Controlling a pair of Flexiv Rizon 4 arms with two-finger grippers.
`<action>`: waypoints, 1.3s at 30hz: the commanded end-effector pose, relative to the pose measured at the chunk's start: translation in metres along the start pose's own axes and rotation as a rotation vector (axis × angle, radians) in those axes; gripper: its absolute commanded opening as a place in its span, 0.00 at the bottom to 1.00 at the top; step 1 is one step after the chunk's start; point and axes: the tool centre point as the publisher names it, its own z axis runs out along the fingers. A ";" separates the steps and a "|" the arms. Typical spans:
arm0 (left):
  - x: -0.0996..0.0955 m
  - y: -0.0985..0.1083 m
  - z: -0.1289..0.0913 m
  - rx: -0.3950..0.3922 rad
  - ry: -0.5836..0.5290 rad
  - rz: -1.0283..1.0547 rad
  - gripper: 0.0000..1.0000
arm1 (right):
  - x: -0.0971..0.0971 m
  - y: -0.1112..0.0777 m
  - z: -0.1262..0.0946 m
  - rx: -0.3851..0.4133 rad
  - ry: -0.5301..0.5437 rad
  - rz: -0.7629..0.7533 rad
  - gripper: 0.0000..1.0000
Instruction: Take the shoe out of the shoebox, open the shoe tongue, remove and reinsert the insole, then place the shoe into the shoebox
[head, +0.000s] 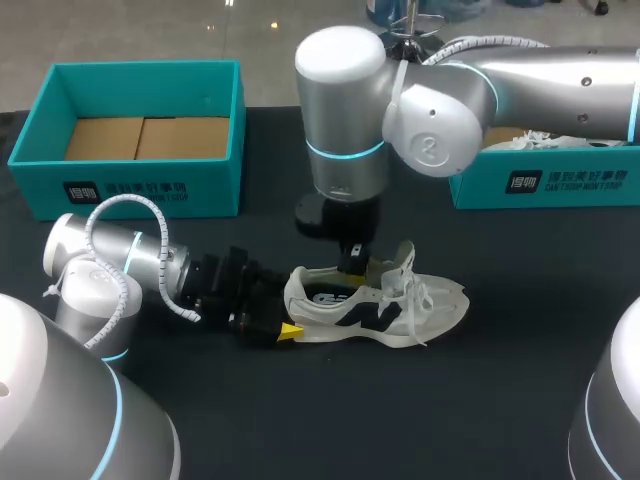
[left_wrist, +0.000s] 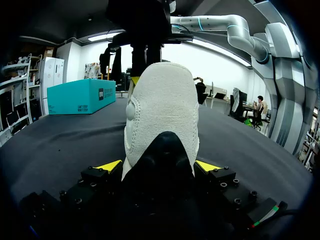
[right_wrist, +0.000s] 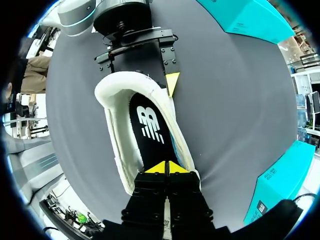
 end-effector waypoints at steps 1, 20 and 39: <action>0.000 0.002 0.003 -0.001 0.000 0.000 0.00 | 0.002 0.010 0.007 0.023 -0.011 0.018 0.00; 0.000 0.002 0.003 -0.001 0.000 0.000 0.00 | 0.001 0.011 0.026 0.015 0.007 0.033 0.00; 0.000 0.002 0.003 -0.001 0.000 0.000 0.00 | 0.000 0.009 0.026 -0.006 0.026 0.028 0.41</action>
